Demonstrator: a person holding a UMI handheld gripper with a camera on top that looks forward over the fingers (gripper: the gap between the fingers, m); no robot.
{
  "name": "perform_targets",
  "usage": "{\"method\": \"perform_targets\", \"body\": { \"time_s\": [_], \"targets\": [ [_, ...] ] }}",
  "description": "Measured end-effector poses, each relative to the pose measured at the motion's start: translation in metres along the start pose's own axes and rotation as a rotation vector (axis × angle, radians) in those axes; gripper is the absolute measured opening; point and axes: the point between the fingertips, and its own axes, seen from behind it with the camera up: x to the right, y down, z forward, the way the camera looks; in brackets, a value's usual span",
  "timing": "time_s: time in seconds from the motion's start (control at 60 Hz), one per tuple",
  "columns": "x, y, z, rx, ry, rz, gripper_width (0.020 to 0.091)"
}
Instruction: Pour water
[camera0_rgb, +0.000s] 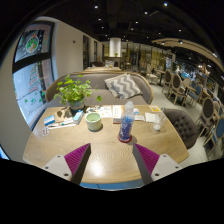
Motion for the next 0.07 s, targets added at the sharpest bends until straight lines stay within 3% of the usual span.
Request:
{"method": "perform_targets", "body": {
  "time_s": [0.067],
  "targets": [
    [0.0018, -0.0013, -0.0005, -0.005, 0.006, -0.004, 0.0853]
  ]
}}
